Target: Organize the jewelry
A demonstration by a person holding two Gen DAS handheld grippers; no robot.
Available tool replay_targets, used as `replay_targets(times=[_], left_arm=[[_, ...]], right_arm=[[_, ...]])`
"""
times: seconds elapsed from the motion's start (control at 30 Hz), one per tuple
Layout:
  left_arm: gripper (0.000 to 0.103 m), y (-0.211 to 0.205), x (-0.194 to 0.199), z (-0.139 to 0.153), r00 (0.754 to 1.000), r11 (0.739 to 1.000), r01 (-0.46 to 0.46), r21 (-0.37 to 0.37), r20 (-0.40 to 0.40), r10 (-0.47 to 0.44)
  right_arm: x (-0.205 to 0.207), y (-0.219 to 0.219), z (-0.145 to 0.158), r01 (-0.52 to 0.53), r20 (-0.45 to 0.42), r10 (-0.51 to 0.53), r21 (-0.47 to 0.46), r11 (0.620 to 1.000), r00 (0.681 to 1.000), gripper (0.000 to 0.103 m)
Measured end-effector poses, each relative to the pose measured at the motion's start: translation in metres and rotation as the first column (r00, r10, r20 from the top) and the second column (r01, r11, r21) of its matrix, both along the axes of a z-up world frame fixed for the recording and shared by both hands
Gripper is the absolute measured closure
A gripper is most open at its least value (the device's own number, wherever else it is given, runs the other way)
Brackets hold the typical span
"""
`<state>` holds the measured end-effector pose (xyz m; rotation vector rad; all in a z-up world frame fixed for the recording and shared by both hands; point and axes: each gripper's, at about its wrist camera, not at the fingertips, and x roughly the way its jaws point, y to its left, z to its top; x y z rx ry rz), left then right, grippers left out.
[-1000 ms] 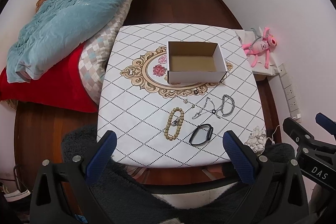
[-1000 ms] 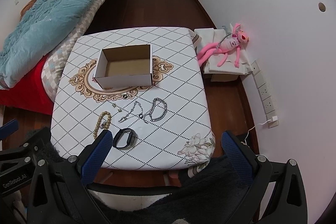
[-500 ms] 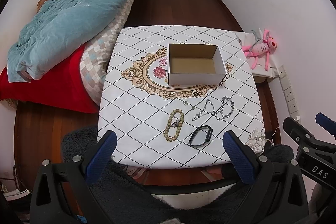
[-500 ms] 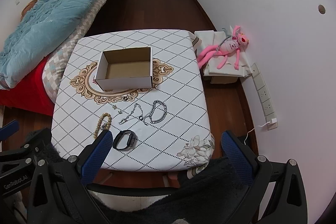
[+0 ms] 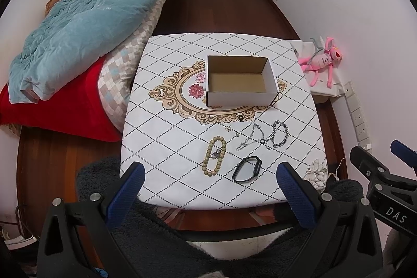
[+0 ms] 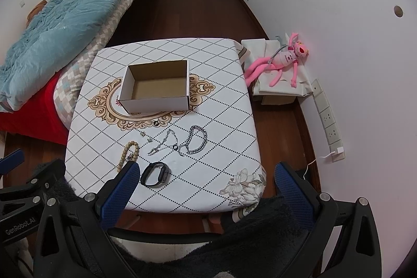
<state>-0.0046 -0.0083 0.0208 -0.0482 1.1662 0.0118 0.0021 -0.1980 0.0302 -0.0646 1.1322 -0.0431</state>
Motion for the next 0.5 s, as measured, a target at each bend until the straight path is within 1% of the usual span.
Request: replay_targets(times=[0.5], left_arm=[[0.000, 0.0002, 0.0001, 0.0017, 1.000, 1.000, -0.004, -0.003, 0.009, 0.004]], right_arm=[[-0.0016, 0.0018, 0.0054, 0.001, 0.009, -0.001, 0.006, 1.000, 1.000, 0.000]])
